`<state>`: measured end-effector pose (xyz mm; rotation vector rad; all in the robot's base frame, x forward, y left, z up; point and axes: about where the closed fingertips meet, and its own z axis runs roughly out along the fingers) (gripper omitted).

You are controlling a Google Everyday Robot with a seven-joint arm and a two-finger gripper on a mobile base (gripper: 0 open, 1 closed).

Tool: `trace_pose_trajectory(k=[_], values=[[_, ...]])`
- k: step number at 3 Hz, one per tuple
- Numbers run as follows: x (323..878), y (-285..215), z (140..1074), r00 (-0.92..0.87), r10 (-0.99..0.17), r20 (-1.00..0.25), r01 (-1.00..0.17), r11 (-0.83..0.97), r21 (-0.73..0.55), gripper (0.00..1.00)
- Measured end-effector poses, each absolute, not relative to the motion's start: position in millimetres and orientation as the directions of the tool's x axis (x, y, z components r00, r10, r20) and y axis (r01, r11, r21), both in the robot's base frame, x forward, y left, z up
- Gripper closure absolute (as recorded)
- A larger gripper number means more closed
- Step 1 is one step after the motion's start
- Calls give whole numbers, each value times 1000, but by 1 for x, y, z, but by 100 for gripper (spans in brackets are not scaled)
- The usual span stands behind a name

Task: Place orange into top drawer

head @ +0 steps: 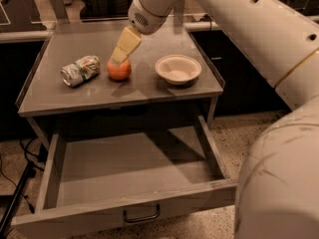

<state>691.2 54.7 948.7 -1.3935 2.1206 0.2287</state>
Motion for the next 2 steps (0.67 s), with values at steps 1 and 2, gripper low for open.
trace_pose_trajectory(k=[1, 2], values=[[692, 55, 950, -281, -781, -558, -882, 439, -170, 0], [694, 58, 941, -245, -783, -572, -902, 400, -161, 0]])
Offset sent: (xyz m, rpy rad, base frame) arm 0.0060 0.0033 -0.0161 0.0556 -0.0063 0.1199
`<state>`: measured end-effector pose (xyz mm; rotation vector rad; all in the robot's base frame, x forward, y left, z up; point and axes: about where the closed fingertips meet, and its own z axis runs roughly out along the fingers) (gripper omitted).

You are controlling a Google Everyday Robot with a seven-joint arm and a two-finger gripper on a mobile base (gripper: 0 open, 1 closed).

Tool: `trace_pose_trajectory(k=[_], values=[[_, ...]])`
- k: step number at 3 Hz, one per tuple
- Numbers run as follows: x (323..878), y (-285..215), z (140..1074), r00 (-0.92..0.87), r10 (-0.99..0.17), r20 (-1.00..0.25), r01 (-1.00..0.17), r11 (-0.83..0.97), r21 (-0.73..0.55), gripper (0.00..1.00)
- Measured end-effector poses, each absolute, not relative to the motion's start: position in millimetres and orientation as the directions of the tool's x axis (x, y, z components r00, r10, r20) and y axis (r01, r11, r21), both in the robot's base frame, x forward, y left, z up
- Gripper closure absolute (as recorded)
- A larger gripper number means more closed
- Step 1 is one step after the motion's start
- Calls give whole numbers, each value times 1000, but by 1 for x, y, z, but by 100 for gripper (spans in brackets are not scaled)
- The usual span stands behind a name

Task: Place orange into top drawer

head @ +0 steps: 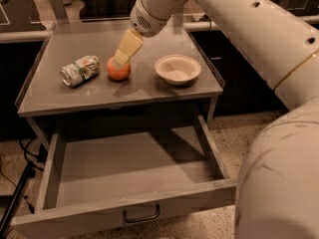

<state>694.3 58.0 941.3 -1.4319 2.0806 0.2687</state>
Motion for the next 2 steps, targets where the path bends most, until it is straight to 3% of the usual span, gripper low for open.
trace_pose_trajectory(k=[2], values=[[724, 84, 928, -143, -755, -640, -947, 292, -133, 0]])
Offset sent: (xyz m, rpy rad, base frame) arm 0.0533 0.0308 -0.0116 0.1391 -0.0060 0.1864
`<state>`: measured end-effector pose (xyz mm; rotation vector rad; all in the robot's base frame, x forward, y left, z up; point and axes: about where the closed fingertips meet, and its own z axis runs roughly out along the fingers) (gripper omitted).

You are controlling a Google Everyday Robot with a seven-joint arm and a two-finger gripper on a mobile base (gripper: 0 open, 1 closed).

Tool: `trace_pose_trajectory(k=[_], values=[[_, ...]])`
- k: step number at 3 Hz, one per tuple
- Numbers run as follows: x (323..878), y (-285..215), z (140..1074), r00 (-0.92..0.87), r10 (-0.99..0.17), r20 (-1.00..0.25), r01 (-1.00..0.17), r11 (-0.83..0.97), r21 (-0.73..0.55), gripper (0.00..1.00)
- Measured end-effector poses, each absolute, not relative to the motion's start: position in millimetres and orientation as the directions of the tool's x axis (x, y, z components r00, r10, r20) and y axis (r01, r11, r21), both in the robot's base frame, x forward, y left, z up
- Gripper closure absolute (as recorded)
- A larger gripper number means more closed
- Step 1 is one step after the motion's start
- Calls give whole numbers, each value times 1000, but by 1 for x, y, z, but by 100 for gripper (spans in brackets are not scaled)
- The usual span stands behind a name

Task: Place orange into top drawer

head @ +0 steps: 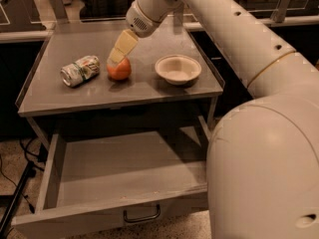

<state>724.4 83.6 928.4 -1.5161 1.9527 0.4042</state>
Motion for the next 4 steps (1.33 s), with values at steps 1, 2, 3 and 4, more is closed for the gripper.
trace_pose_trajectory(k=[1, 2, 3, 4], values=[[727, 84, 930, -140, -751, -645, -946, 293, -136, 0], [724, 88, 924, -142, -768, -625, -956, 271, -116, 0], [720, 100, 923, -102, -829, -550, -968, 210, -136, 0], [714, 116, 920, -44, -885, -463, -981, 127, -149, 0]])
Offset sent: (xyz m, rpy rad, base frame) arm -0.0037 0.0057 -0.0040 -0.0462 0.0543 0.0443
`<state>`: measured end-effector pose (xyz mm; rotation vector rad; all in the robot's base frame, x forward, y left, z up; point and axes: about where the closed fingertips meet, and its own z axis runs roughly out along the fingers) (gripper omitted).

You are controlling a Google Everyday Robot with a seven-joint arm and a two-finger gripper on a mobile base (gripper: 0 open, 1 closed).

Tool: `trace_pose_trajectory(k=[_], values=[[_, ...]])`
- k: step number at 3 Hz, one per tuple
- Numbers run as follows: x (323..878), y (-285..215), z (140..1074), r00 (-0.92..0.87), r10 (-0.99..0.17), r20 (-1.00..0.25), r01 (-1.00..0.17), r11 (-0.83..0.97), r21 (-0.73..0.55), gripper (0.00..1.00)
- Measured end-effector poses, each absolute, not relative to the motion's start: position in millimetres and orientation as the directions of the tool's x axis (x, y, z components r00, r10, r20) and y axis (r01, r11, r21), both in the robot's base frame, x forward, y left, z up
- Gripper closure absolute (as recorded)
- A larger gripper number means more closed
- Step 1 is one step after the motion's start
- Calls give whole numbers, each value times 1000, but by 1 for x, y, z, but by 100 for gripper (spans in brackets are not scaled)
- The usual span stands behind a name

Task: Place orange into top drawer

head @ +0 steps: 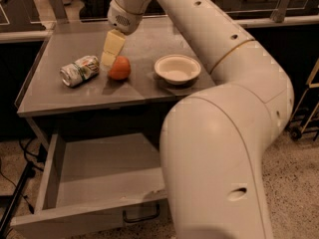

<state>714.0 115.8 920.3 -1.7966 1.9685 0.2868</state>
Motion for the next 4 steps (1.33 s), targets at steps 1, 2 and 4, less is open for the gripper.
trace_pose_trajectory(k=[1, 2, 4], values=[[711, 125, 916, -2, -914, -407, -985, 72, -158, 0], [714, 123, 908, -17, -912, -410, -985, 87, -151, 0], [726, 125, 858, -74, -907, -415, -983, 136, -123, 0]])
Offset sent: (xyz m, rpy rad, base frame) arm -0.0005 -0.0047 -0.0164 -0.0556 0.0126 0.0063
